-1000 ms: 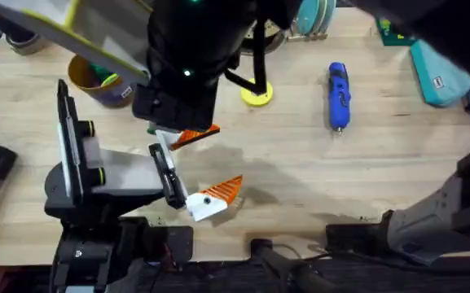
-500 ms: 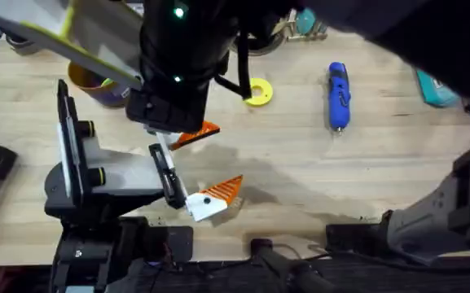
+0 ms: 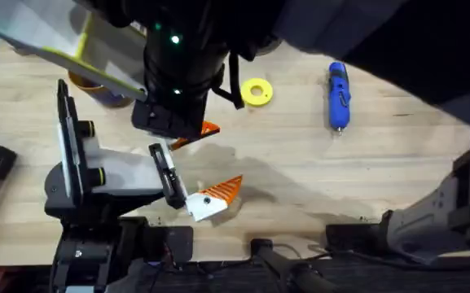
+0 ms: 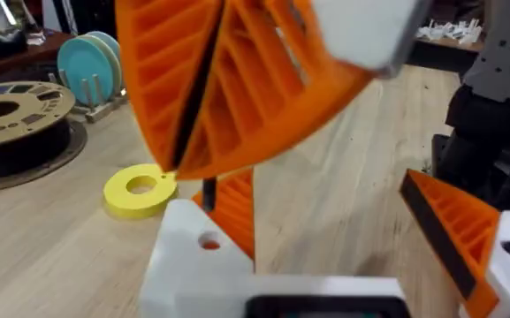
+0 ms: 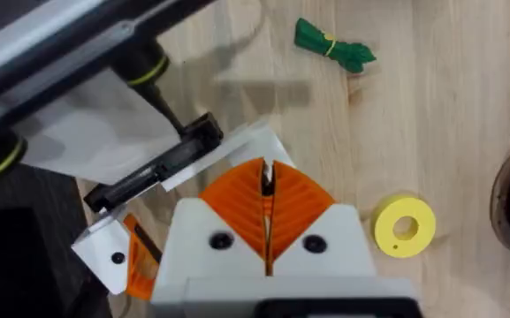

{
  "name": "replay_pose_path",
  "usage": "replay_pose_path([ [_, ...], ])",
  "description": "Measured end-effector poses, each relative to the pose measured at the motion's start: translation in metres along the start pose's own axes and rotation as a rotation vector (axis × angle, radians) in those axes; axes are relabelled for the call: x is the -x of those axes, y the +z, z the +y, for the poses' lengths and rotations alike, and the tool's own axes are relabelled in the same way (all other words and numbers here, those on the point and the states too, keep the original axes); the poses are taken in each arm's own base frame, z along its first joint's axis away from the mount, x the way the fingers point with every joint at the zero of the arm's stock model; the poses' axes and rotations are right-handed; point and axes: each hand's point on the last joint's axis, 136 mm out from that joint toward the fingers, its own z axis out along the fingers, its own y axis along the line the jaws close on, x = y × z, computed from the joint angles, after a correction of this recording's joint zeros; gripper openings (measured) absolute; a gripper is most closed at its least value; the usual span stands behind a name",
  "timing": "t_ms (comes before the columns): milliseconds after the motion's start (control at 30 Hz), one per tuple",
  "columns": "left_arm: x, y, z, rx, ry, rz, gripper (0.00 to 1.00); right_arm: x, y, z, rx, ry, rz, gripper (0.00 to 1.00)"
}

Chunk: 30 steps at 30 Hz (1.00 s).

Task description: Pick up the gripper from the table and insert it into the empty holder that is missing its gripper. Then pick up a screw, insert it into the mounting hole, and use the screwdriver to tighten it. Finally, clean up the table by picking up the vegetable and placing it into the bucket.

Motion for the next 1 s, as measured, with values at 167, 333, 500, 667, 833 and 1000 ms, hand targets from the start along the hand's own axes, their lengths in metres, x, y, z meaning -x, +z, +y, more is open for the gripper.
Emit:
replay_pose_path([
  [167,0.000,0.000,0.000,0.000,0.000,0.000,0.985,-0.002,0.003,0.000,0.002,0.005,0.007,0.006],
  [333,0.000,0.000,0.000,0.000,0.000,0.000,0.985,-0.003,0.005,0.001,0.004,0.012,0.014,0.006],
  [500,0.000,0.000,0.000,0.000,0.000,0.000,0.985,-0.003,0.005,0.001,0.004,0.012,0.013,0.006],
  [667,0.000,0.000,0.000,0.000,0.000,0.000,0.985,-0.005,0.011,0.002,0.007,0.015,0.023,0.006],
  [833,0.000,0.000,0.000,0.000,0.000,0.000,0.985,-0.007,0.013,0.002,0.008,0.015,0.027,0.006],
  [1000,0.000,0.000,0.000,0.000,0.000,0.000,0.985,-0.006,0.014,0.002,0.008,0.016,0.027,0.006],
])
